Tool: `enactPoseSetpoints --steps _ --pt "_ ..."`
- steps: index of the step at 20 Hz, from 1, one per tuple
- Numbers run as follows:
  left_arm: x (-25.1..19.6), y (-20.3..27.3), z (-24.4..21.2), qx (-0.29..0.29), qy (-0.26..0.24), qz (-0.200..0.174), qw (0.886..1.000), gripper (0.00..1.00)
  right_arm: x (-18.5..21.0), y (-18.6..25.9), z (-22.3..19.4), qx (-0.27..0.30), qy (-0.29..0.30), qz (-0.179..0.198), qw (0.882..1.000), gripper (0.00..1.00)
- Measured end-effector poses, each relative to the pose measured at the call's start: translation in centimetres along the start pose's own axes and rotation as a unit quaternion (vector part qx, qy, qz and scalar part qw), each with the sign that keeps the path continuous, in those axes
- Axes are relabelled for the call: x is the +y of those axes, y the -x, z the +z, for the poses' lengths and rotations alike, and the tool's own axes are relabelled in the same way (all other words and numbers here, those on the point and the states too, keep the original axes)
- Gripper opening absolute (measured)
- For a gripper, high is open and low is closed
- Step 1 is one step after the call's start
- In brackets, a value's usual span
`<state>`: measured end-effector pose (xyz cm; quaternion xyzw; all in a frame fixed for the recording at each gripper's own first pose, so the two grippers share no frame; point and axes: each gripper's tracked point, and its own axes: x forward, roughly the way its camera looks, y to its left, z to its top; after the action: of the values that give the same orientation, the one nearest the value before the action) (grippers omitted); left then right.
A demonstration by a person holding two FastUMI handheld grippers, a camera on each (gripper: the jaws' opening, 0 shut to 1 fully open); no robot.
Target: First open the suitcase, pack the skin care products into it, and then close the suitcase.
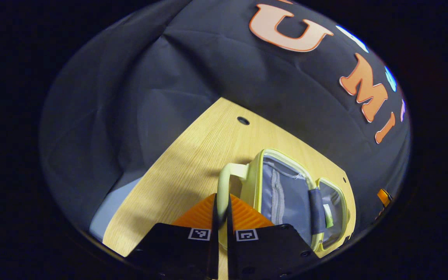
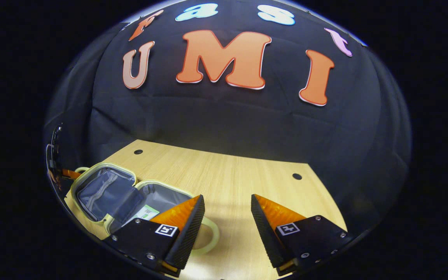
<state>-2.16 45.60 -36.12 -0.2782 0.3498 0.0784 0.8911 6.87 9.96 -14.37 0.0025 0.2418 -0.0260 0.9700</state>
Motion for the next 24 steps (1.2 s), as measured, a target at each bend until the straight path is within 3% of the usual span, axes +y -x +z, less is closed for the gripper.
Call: enactPoseSetpoints --steps 8,13,20,24 --pt "-11.8 7.9 7.6 -0.103 -0.055 -0.057 0.991 0.08 -9.2 6.8 3.9 -0.078 0.008 -0.06 0.995 0.88" --pt "-20.8 11.6 8.5 -0.127 -0.106 -0.081 0.983 0.09 -15.0 11.2 5.6 -0.123 0.02 -0.106 0.987 0.92" --pt "-31.7 13.1 6.5 -0.129 -0.161 -0.112 0.972 0.09 -16.5 14.3 5.3 -0.146 0.007 -0.083 0.986 0.95" --pt "-39.1 13.2 3.5 -0.115 -0.188 -0.139 0.965 0.09 -15.1 15.2 5.8 -0.163 -0.006 -0.051 0.985 0.95"
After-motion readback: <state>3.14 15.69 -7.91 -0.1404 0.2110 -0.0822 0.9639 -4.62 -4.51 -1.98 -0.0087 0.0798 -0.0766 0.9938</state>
